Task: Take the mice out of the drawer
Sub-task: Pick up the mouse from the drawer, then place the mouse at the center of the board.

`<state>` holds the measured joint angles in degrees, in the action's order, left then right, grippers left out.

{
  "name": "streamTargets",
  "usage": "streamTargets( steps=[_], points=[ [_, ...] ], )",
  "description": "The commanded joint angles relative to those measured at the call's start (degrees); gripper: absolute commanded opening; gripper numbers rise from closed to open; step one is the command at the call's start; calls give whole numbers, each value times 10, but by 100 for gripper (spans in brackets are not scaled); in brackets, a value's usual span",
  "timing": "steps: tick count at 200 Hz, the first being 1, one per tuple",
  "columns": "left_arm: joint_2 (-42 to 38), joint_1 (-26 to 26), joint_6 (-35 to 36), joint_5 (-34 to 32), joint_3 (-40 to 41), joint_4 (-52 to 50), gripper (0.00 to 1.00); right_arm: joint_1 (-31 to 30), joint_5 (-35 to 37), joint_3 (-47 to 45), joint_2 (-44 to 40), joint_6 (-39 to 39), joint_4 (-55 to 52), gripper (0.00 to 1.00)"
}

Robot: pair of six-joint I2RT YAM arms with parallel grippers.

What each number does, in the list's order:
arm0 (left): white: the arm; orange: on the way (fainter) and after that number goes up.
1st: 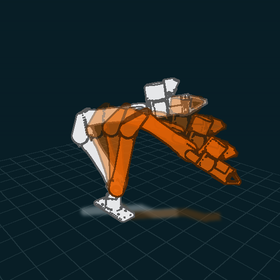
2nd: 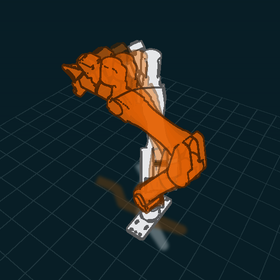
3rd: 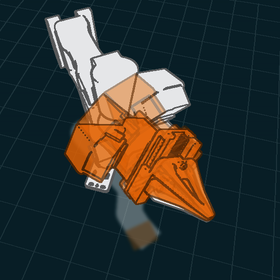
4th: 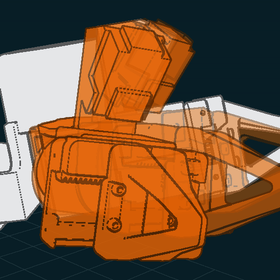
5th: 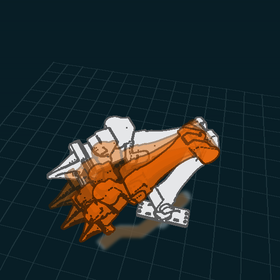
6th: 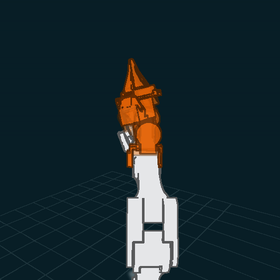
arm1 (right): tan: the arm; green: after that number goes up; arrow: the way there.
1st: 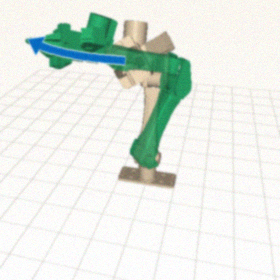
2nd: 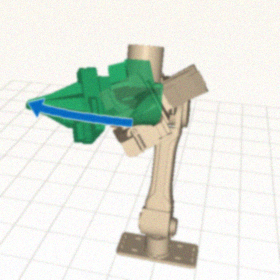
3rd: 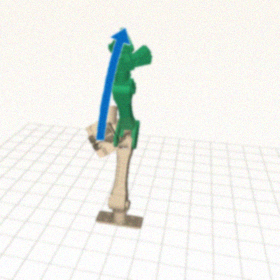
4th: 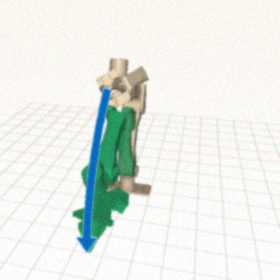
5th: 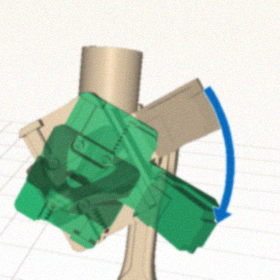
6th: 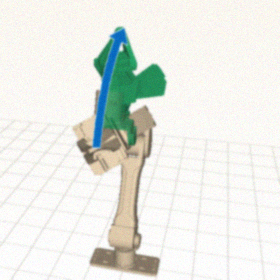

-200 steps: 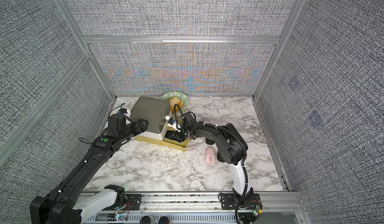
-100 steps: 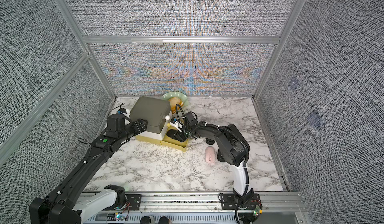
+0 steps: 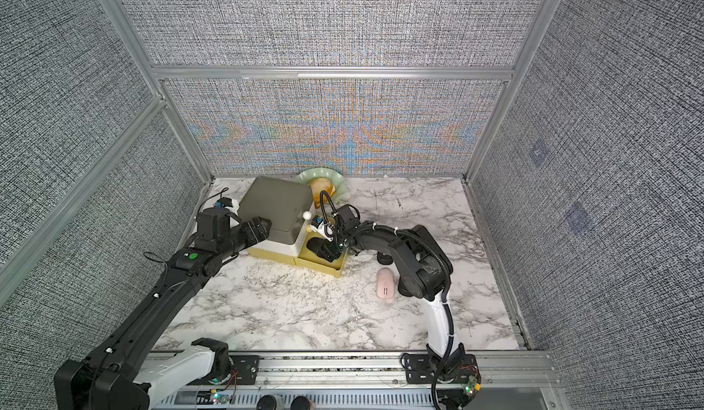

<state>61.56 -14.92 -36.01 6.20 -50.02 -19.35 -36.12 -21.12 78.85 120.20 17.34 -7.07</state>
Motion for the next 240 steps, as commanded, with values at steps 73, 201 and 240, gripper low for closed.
streamTargets(
  steps=[73,201,240],
  points=[
    [1,1,8,6,-10,6,85,-3,9,26,29,10,-52,65],
    [-16,0,17,11,-32,-13,87,6,56,-59,-116,-172,13,47],
    [-18,0,22,54,-45,-25,89,21,99,-111,-206,-238,-2,46]
  ],
)
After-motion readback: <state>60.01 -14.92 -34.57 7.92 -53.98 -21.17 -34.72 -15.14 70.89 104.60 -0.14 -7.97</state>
